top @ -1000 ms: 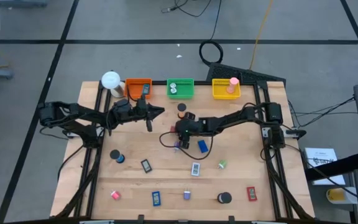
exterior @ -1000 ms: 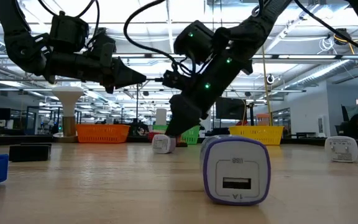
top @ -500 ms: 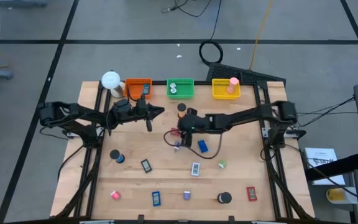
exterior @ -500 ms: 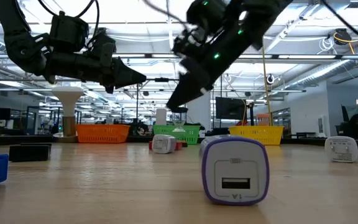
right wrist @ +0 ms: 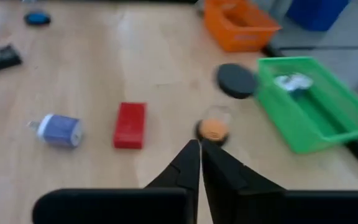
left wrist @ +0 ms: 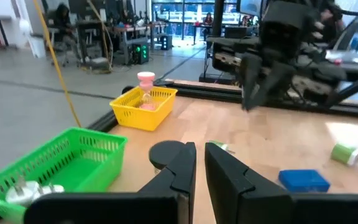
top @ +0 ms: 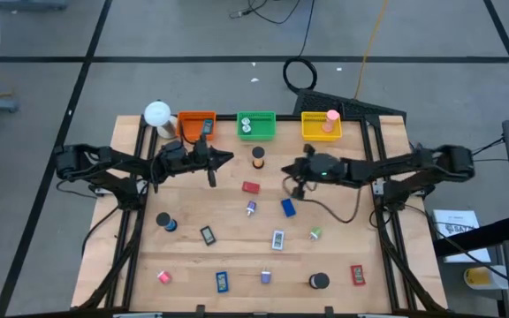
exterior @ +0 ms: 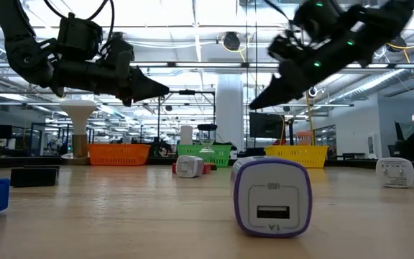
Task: Pick & Place Office items
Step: Put the red digital clock into the orange basket
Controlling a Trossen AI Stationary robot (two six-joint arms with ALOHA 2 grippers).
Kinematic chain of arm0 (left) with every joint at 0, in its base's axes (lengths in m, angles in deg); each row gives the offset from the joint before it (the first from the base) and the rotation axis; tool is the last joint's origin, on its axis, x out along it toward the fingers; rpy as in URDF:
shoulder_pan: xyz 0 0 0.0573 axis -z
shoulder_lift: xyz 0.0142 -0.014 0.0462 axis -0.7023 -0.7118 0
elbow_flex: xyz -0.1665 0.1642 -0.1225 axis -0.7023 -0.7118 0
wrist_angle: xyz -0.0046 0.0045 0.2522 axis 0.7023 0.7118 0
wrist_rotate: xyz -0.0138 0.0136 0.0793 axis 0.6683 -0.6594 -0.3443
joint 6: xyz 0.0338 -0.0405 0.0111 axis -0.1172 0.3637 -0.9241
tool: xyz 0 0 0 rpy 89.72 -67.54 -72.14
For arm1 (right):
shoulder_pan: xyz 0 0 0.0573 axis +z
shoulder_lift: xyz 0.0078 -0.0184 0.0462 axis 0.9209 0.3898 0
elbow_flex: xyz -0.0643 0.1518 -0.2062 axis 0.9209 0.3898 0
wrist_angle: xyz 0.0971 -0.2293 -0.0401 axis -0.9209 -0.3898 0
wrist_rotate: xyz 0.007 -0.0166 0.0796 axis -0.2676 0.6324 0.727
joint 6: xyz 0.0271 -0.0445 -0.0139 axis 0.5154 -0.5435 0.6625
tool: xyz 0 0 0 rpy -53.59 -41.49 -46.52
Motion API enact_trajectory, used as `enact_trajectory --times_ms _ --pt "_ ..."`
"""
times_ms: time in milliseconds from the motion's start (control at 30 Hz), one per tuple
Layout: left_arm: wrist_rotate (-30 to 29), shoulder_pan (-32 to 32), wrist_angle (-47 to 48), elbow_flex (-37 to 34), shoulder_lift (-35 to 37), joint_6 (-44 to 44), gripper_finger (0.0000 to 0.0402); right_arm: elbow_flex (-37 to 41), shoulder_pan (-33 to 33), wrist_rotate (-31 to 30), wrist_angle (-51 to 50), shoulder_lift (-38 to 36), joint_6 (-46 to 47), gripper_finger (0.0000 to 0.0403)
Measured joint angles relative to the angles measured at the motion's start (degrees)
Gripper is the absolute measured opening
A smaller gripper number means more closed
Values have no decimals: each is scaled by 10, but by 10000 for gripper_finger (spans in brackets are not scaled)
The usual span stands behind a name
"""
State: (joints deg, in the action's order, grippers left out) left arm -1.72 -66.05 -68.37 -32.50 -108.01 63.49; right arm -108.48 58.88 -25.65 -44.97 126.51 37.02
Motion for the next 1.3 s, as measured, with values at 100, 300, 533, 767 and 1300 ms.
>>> enact_trajectory --times_ms 100,300,533,767,1300 --pt "0 0 -6 0 0 -23 37 61 -30 0 64 -46 1 23" --pt "5 -4 4 16 0 59 37 145 -94 1 117 -117 -17 12" --pt "44 50 207 103 0 106 8 180 -129 2 119 -169 -35 3" --pt "-63 141 520 220 -1 58 5 185 -132 3 119 -180 -43 4" --pt "-113 173 504 253 -132 64 250 185 -133 33 139 -179 -58 4"
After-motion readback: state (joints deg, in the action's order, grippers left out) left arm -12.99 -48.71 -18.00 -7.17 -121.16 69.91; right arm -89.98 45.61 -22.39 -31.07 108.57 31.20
